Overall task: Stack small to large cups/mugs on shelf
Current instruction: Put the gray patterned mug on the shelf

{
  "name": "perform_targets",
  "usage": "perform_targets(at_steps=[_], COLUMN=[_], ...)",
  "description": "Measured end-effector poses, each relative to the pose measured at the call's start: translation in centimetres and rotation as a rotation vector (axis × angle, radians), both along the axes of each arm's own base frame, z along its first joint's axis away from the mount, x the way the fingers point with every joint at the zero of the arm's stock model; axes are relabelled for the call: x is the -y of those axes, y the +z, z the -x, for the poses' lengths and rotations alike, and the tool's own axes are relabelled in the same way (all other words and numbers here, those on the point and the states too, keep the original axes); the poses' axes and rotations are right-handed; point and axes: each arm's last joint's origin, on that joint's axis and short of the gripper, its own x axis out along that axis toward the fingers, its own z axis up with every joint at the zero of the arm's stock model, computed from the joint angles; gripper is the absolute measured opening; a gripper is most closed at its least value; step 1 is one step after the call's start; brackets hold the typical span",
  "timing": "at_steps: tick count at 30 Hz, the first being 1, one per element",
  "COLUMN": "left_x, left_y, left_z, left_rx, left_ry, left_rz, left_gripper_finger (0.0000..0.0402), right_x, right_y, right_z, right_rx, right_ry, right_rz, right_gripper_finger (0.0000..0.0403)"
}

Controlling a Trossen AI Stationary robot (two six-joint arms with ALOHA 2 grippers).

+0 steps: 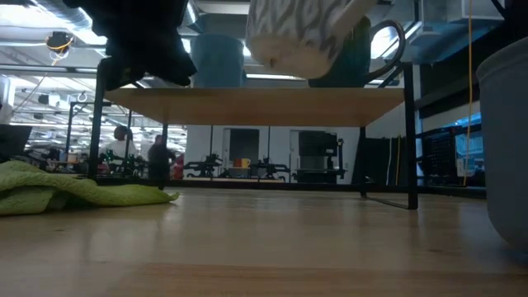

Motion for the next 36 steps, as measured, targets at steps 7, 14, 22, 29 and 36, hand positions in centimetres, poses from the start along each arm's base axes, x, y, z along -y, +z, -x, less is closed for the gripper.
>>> perform_targets(at_steps=[7, 14, 22, 29, 36], left_x=[1.6, 1.8, 2.2, 2.9, 3.0], left_y=[2.2, 4.3, 4.4, 4.5, 4.5], left_z=[0.2, 0.3, 0.6, 0.9, 1.0], left_rx=[0.021, -0.017, -0.021, -0.011, -0.004], left_ry=[-0.020, -0.017, -0.016, -0.031, -0.014], left_rz=[-0.074, -0.109, -0.090, -0.091, -0.094], left_gripper_finger=[0.0059, 0.0059, 0.0059, 0.0059, 0.0059], right_x=[-0.9, 0.0, 2.1, 2.7, 4.1], right_y=[0.1, 0.1, 0.0, 2.0, 3.4], right_z=[0.1, -0.2, -0.6, -0.9, -0.6], right_rx=[0.039, 0.039, 0.007, 0.159, 0.223], right_ry=[0.025, 0.025, -0.046, -0.061, -0.119], right_rz=[0.055, 0.063, 0.040, -0.006, 0.063], right_gripper_finger=[0.0046, 0.0046, 0.0046, 0.0046, 0.0046])
